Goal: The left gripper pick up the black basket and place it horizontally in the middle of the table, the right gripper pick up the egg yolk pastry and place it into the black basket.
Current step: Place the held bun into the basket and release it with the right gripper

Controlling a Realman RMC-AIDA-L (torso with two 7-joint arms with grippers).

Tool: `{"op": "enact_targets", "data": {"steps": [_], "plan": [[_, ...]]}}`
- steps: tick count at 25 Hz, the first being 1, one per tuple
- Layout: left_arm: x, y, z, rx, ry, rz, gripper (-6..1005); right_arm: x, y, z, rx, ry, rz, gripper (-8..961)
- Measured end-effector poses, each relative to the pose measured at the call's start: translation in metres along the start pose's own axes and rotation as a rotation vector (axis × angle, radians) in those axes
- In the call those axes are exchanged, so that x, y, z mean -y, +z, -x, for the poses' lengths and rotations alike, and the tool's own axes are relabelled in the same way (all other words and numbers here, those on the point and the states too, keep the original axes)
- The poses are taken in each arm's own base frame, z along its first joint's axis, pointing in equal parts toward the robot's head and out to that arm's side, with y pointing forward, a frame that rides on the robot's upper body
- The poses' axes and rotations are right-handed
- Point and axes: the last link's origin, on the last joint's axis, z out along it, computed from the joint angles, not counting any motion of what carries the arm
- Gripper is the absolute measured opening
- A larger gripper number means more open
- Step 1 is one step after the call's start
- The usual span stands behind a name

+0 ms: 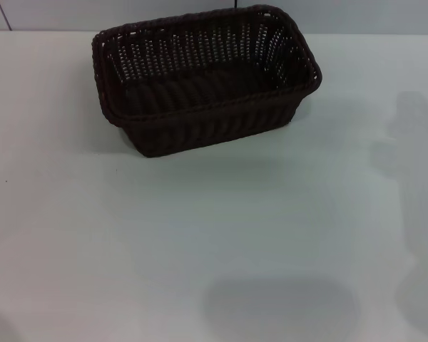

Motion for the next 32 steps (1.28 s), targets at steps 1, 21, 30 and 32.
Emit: {"op": "enact_targets", "data": {"steps": [1, 21, 30, 32], "plan": [[0.0, 0.0, 0.0, -0.002, 0.0, 0.001, 362, -0.001, 0.001, 0.004, 0.022, -0.009, 0.01, 79], [-0.006, -0.006, 0.001, -0.016, -0.007, 0.014, 362, -0.065, 0.038, 0.03, 0.297, -0.225, 0.477, 68], [-0.008, -0.007, 0.001, -0.017, -0.01, 0.018, 362, -0.084, 0.057, 0.014, 0.277, -0.263, 0.637, 79], [-0.009, -0.007, 0.001, -0.019, -0.01, 0.02, 362, -0.087, 0.061, 0.012, 0.267, -0.263, 0.657, 82]]}}
